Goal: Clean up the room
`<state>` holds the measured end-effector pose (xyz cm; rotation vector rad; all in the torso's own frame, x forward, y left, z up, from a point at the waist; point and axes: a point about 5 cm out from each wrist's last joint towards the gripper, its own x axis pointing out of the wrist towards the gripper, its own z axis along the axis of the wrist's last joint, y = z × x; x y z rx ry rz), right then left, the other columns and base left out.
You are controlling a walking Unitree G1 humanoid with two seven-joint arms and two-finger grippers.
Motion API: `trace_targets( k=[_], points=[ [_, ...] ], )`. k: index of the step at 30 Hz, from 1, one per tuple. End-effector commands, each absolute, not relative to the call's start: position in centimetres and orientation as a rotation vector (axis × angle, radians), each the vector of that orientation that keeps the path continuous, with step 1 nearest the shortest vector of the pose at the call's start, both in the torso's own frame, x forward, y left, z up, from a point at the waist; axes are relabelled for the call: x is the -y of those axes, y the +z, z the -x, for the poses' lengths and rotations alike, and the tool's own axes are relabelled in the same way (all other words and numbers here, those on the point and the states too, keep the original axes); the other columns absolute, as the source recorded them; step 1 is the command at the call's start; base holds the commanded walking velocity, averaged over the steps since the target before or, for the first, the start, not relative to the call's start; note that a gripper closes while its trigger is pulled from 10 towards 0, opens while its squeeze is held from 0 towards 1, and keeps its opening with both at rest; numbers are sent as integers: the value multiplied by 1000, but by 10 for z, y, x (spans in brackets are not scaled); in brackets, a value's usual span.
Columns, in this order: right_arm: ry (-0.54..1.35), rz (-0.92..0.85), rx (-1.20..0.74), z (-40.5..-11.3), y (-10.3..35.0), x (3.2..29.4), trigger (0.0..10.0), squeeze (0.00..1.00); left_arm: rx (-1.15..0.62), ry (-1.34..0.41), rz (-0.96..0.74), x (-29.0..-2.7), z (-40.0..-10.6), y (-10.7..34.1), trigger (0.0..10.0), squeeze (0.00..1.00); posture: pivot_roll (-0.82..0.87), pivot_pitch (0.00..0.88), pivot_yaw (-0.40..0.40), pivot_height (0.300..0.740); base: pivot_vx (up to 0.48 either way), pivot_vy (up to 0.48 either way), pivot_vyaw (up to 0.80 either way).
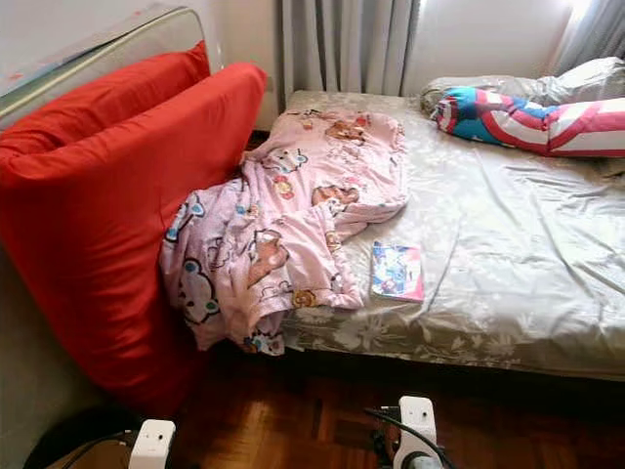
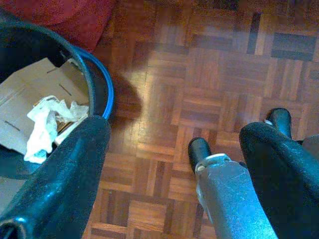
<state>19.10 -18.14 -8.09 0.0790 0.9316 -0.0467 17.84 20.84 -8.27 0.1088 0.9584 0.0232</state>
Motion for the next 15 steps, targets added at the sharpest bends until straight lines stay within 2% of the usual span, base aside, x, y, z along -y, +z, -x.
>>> trace_targets(
  k=[1, 15],
  points=[
    [-51, -77, -926, -192, -80, 183, 10000, 0, -969, 6, -124, -207, -179, -83, 10000, 0, -55, 0, 7, 740, 0, -386, 0],
    [-49, -74, -922, -193, -80, 183, 10000, 0, -966, -4, -128, -207, -180, -82, 10000, 0, -58, 0, 10, 740, 0, -386, 0]
  ],
)
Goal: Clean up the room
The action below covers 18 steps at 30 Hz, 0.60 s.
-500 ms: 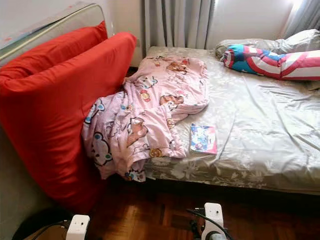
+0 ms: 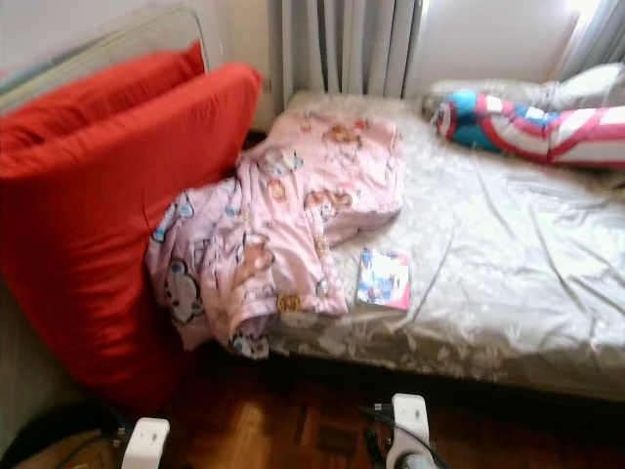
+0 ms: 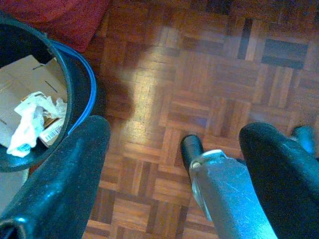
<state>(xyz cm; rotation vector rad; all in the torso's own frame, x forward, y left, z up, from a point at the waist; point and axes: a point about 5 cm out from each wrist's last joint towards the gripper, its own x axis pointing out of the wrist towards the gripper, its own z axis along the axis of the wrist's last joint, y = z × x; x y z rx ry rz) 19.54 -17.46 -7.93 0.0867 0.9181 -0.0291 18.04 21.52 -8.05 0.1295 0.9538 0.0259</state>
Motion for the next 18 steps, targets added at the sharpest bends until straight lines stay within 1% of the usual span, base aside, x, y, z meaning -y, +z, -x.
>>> trace_targets(
  k=[1, 18],
  points=[
    [-49, -74, -922, -193, -80, 183, 10000, 0, -966, -4, -128, -207, -180, -82, 10000, 0, -58, 0, 10, 740, 0, -386, 0],
    [-49, -75, -916, -194, -79, 184, 10000, 0, -965, -8, -126, -206, -181, -82, 10000, 0, -59, 0, 8, 740, 0, -385, 0]
  ],
)
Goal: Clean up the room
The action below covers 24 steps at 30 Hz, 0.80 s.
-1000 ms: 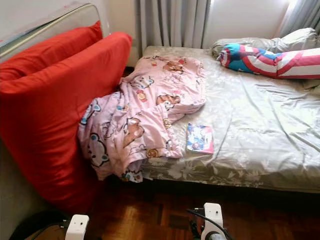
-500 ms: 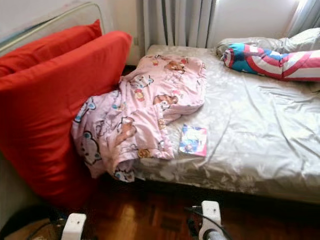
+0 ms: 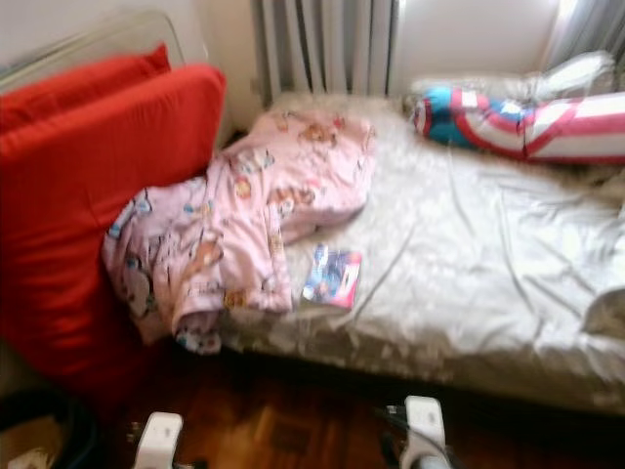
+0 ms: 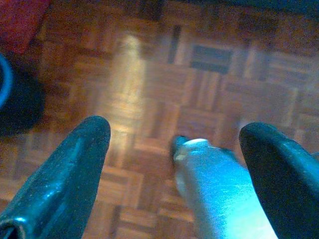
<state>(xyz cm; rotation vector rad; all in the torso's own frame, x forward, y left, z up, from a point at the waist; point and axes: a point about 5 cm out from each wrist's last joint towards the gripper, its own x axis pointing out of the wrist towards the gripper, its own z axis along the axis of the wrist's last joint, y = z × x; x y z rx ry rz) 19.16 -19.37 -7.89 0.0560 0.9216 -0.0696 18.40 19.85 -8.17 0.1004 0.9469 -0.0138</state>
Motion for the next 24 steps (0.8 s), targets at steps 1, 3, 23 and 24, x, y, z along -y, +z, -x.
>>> trace_targets(
  k=[1, 3, 23, 24],
  points=[
    [-49, -75, -916, -194, -79, 184, 10000, 0, -965, -8, -126, -206, -181, -82, 10000, 0, -59, 0, 8, 740, 0, -382, 0],
    [-46, -73, -917, -194, -79, 183, 10000, 0, -965, -7, -126, -207, -181, -82, 10000, 0, -59, 0, 9, 740, 0, -386, 0],
    [-27, -51, -915, -195, -79, 183, 10000, 0, -965, -10, -127, -207, -181, -82, 10000, 0, -61, 0, 9, 740, 0, -386, 21],
    [-28, -53, -915, -195, -79, 183, 10000, 0, -965, -10, -127, -207, -181, -82, 10000, 0, -62, 0, 10, 740, 0, -386, 0]
  ],
)
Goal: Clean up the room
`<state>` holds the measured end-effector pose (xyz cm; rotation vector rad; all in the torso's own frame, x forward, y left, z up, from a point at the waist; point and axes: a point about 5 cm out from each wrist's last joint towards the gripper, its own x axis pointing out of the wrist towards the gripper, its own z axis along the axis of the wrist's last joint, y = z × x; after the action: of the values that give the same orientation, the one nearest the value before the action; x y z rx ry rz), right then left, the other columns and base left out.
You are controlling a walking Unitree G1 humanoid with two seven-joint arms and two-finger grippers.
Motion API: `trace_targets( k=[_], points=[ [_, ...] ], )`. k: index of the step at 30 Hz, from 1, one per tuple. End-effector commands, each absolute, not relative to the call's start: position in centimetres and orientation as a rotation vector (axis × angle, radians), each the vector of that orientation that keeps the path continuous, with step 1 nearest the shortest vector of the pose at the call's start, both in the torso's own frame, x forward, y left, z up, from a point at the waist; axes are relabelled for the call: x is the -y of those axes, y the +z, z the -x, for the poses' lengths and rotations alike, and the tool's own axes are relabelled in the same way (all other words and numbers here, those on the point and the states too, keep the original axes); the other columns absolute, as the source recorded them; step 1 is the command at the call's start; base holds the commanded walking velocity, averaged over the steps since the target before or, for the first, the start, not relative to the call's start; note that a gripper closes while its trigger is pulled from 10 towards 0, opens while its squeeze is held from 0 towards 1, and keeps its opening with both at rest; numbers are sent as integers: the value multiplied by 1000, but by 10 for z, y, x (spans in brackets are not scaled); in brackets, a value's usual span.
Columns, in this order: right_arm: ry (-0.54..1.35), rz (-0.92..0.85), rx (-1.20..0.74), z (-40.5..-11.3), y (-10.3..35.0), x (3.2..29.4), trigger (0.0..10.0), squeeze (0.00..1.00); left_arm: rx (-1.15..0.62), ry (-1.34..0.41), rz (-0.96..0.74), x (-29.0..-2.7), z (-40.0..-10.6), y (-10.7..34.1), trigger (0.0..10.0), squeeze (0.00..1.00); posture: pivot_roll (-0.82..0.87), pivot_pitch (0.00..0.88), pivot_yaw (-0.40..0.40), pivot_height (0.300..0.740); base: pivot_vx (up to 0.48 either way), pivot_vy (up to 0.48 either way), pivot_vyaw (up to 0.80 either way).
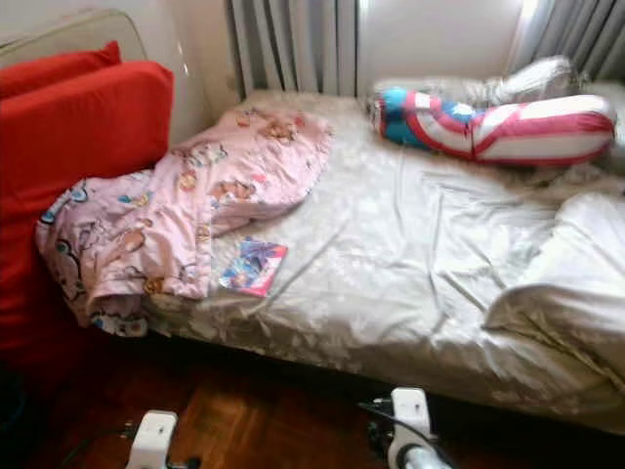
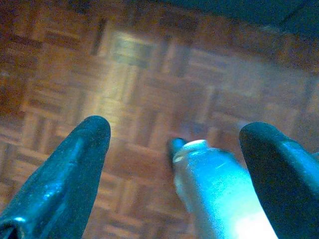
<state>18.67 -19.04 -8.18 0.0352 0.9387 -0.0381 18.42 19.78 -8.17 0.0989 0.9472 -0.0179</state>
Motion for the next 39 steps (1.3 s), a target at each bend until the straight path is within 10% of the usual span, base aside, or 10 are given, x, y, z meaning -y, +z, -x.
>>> trace_targets(
  k=[1, 39],
  points=[
    [-30, -55, -914, -195, -79, 183, 10000, 0, -965, -10, -127, -207, -181, -82, 10000, 0, -62, 0, 10, 740, 0, -382, 0],
    [-42, -63, -927, -193, -80, 183, 10000, 0, -972, -17, -127, -207, -180, -82, 10000, 0, -77, 0, 16, 740, 0, -221, -146]
  ],
)
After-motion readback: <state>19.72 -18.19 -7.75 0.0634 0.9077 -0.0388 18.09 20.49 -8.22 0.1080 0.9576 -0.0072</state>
